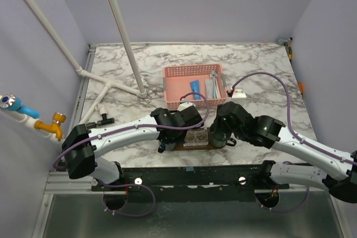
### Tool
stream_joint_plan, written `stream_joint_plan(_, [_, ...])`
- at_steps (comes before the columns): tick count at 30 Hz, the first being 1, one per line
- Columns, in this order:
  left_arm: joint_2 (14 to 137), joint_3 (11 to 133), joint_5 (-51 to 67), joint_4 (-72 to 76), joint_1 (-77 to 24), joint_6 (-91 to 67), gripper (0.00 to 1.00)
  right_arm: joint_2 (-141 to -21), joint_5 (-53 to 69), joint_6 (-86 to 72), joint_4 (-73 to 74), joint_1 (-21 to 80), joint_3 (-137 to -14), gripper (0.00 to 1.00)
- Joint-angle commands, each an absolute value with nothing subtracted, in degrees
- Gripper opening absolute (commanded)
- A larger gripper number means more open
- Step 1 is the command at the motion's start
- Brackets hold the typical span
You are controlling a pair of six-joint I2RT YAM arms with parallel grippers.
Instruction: Prepare toiletry sets of a toothbrush and toothpaste on the tray
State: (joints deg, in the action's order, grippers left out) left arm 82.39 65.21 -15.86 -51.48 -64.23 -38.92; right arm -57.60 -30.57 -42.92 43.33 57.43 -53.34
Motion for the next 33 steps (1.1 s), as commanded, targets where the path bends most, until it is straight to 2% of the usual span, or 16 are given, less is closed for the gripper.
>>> stream_joint_plan(1, [83.65,67.54,-17.88,-51.13,-64.51,-38.16,0.00,-57.08,-30.77,-43.90,43.23,57.75,-52.46,0.50])
stream_joint_plan(15, [85.21,69.26,-18.98,-52.34,-64.51,-37.44,0.00,-57.36,-30.85,-43.81,43.24,57.79,-52.67,0.50])
stream_joint_plan(19, [84.71,69.66,-19.24,-52.80,-64.52,-37.43,0.00,-57.37,-31.03,-43.77,43.24,57.74,-52.69,0.53])
stream_joint_plan(23, [83.86,69.70,-19.17,-52.74,-64.49,-37.11,0.10,-57.47,-30.97,-43.71,43.23,57.79,-53.13,0.54])
stream_joint_plan(33, [82.44,70.20,-19.56,-53.68,-64.51,-36.45,0.24,-57.84,-31.01,-43.34,43.42,57.81,-54.60,0.55])
